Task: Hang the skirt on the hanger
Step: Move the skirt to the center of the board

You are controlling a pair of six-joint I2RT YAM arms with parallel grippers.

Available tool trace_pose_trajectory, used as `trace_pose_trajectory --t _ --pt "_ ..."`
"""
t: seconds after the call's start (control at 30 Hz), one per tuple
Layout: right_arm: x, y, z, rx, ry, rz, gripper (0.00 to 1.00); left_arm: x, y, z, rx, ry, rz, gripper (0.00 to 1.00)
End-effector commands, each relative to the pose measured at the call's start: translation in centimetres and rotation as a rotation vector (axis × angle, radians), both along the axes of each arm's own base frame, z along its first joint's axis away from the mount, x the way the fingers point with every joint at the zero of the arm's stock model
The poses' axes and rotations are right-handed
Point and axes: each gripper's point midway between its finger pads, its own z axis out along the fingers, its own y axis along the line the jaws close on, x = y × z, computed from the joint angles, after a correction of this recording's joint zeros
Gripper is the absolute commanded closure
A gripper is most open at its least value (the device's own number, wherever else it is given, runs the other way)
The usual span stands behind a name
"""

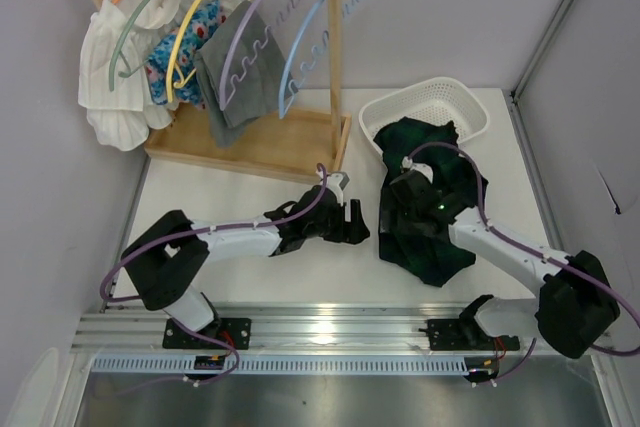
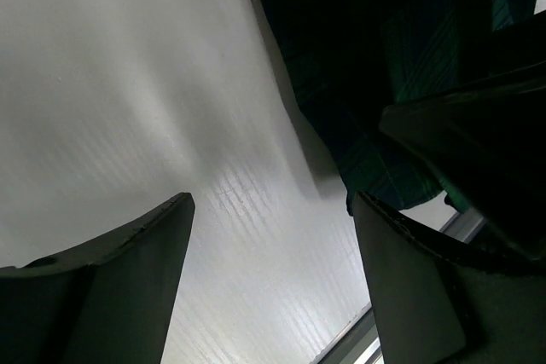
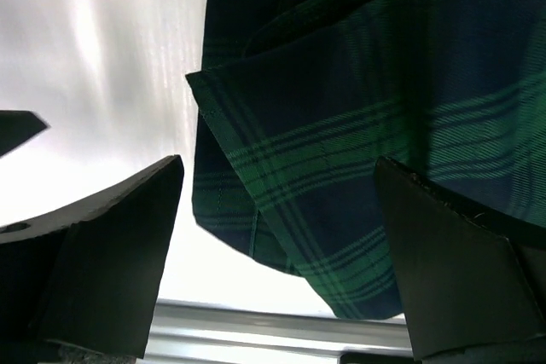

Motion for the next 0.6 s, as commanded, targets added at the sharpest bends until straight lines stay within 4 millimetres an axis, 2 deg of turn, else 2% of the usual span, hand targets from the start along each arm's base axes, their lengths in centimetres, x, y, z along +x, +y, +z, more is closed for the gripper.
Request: trace_pose_trajectory --t 0.0,0.07,0.13,0.17,0.2,0.23,0.3,0.33,0.43,0.5,0.57 --pt "1.9 0.8 0.6 -0.045 -0.075 -0.037 0.01 0.7 -0.7 0.7 -0.045 -0.031 0.030 0.19" --pt "2.2 0.6 -0.2 -0.100 -0.068 -0.047 0.03 0.7 -0.7 0.4 -0.042 -0.031 0.032 0.19" --pt "2.4 -0.4 -1.3 -0.183 -0.045 -0.071 0.09 0.7 -0.5 0.1 -0.036 -0.028 0.033 0.19" --pt "2.5 -0.6 -1.3 -0.204 -0.044 -0.074 0.22 0.6 -0.4 -0.1 -0.036 -0.026 0.034 0.19" --pt "2.5 -1.0 -1.5 -0.230 -0.038 -0.082 0.22 0.6 -0.5 0.1 -0.044 -0.030 0.034 0.19" --pt "2.7 -1.3 -1.4 -0.250 -0.042 -0.081 0.60 0.4 -0.3 -0.4 -0.036 -0.023 0.034 0.19" --pt "2.8 -1.7 -0.7 -0.269 -0.044 -0.102 0.91 0.3 -0.2 -0.2 -0.042 -0.028 0.034 0.19" --pt "3.0 -1.9 0.0 -0.276 -0.057 -0.115 0.99 0.1 0.1 -0.5 -0.037 -0.024 0.034 0.19" --pt "3.0 -2.3 3.7 -0.241 -0.113 -0.155 1.00 0.3 -0.1 0.0 -0.057 -0.044 0.029 0.18" --pt "2.7 -3.0 6.9 -0.169 -0.172 -0.191 1.00 0.3 -0.5 0.5 -0.075 -0.050 0.019 0.19" --pt "2.1 -3.7 8.7 -0.109 -0.200 -0.216 1.00 0.6 -1.4 1.3 -0.106 -0.060 0.007 0.18"
